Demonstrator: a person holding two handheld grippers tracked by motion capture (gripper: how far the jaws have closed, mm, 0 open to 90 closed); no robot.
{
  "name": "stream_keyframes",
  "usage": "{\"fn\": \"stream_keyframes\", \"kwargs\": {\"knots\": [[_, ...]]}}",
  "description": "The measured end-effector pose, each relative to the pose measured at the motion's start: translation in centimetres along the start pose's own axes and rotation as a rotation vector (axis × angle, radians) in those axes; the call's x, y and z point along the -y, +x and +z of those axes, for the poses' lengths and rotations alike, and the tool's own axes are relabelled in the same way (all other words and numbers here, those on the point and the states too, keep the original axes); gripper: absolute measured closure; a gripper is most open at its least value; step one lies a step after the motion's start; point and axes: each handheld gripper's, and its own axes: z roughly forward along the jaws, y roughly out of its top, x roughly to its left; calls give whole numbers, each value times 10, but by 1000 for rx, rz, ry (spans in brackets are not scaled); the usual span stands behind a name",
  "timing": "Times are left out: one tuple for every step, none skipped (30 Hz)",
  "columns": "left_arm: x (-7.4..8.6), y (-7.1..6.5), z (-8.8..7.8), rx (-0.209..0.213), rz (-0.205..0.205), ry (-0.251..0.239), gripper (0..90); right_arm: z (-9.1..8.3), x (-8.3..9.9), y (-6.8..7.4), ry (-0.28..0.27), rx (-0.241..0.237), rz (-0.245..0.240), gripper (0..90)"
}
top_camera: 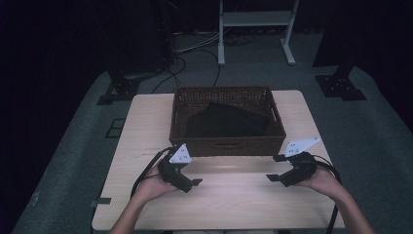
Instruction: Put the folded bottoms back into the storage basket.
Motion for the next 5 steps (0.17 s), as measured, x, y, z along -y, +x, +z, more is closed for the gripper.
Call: {"fn": "stream_keyframes", "kwargs": {"knots": [[2, -1, 1, 7, -6, 0, 61, 1, 1, 0, 1, -3, -1, 225], [5, -2, 2, 8, -9, 1, 61, 1, 2, 1, 5, -5, 2, 225], [7, -3, 3, 2, -6, 5, 61, 2, 2, 2, 7, -5, 1, 225], [9, -4, 4, 4, -6, 2, 61, 3, 3, 2, 9, -8, -1, 225], [10, -5, 4, 10, -9, 3, 61, 3, 3, 3, 10, -8, -3, 225]]}}
